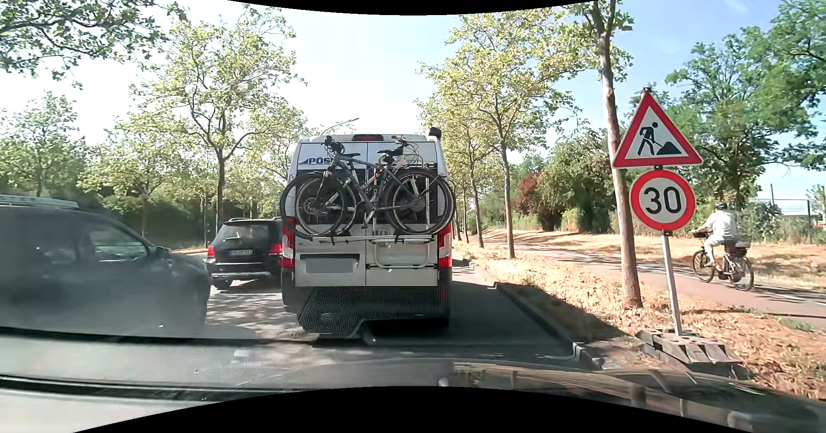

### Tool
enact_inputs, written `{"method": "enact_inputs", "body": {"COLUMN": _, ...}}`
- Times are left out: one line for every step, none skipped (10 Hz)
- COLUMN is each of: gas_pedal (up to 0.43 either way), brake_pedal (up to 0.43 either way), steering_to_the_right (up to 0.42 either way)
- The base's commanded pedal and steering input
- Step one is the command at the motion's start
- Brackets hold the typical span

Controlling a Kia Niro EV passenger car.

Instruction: Follow the waypoints while adhering to traffic rules and regulations

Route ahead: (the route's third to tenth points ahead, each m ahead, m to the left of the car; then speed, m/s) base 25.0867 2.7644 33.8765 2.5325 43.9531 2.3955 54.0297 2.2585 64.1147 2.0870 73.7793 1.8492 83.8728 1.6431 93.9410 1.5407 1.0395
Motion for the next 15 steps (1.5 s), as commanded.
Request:
{"method": "enact_inputs", "body": {"gas_pedal": 0.000, "brake_pedal": 0.000, "steering_to_the_right": 0.000}}
{"method": "enact_inputs", "body": {"gas_pedal": 0.000, "brake_pedal": 0.000, "steering_to_the_right": 0.000}}
{"method": "enact_inputs", "body": {"gas_pedal": 0.000, "brake_pedal": 0.000, "steering_to_the_right": 0.000}}
{"method": "enact_inputs", "body": {"gas_pedal": 0.000, "brake_pedal": 0.000, "steering_to_the_right": 0.001}}
{"method": "enact_inputs", "body": {"gas_pedal": 0.000, "brake_pedal": 0.000, "steering_to_the_right": 0.003}}
{"method": "enact_inputs", "body": {"gas_pedal": 0.000, "brake_pedal": 0.000, "steering_to_the_right": 0.005}}
{"method": "enact_inputs", "body": {"gas_pedal": 0.000, "brake_pedal": 0.000, "steering_to_the_right": 0.005}}
{"method": "enact_inputs", "body": {"gas_pedal": 0.000, "brake_pedal": 0.000, "steering_to_the_right": 0.006}}
{"method": "enact_inputs", "body": {"gas_pedal": 0.000, "brake_pedal": 0.000, "steering_to_the_right": 0.005}}
{"method": "enact_inputs", "body": {"gas_pedal": 0.000, "brake_pedal": 0.000, "steering_to_the_right": 0.006}}
{"method": "enact_inputs", "body": {"gas_pedal": 0.000, "brake_pedal": 0.000, "steering_to_the_right": 0.007}}
{"method": "enact_inputs", "body": {"gas_pedal": 0.000, "brake_pedal": 0.000, "steering_to_the_right": 0.007}}
{"method": "enact_inputs", "body": {"gas_pedal": 0.000, "brake_pedal": 0.000, "steering_to_the_right": 0.007}}
{"method": "enact_inputs", "body": {"gas_pedal": 0.000, "brake_pedal": 0.000, "steering_to_the_right": 0.007}}
{"method": "enact_inputs", "body": {"gas_pedal": 0.000, "brake_pedal": 0.000, "steering_to_the_right": 0.007}}
